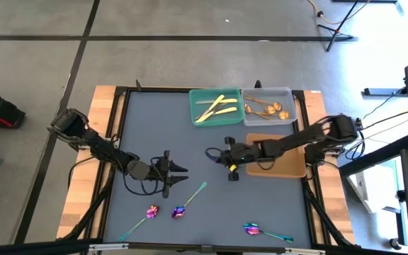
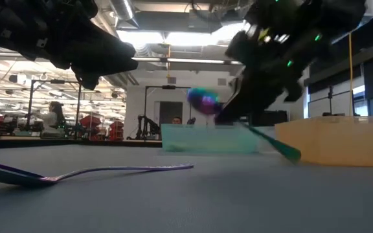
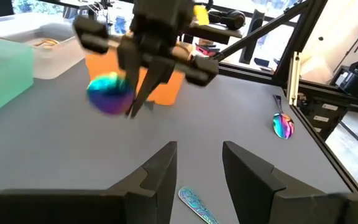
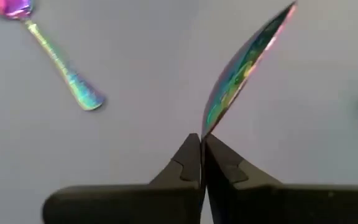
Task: Sort silverware by color (type)
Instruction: Put the iridescent spoon into the orange bin
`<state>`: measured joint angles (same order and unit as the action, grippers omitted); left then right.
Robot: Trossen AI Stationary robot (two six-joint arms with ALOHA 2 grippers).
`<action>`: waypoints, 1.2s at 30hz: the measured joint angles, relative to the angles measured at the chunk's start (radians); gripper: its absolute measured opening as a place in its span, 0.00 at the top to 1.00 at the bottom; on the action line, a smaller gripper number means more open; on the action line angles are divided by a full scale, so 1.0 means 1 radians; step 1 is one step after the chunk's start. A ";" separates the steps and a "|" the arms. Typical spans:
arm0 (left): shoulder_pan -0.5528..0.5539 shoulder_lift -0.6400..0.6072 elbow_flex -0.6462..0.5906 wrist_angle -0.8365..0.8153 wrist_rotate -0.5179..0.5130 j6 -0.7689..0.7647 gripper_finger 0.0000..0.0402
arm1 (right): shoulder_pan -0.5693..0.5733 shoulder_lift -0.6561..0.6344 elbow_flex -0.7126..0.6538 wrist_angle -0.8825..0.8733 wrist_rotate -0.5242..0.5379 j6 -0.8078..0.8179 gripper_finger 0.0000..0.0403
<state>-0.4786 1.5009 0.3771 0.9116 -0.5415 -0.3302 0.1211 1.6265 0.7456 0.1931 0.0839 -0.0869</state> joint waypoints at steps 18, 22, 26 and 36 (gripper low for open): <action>-0.015 0.000 0.000 0.010 0.000 0.001 0.69 | 0.035 -0.509 0.000 -0.465 0.223 0.032 1.00; -0.015 0.000 0.000 0.011 0.000 0.004 0.69 | 0.035 -0.554 0.000 -0.463 0.225 0.030 1.00; -0.015 0.000 0.000 0.014 0.000 0.004 0.69 | 0.035 -0.588 0.000 -0.468 0.248 0.019 1.00; -0.015 0.000 0.000 0.016 0.000 0.010 0.69 | 0.036 -0.707 0.077 -0.713 0.244 0.093 1.00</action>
<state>-0.4934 1.5009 0.3771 0.9275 -0.5419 -0.3206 0.1570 0.9196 0.8227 -0.5199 0.3283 0.0058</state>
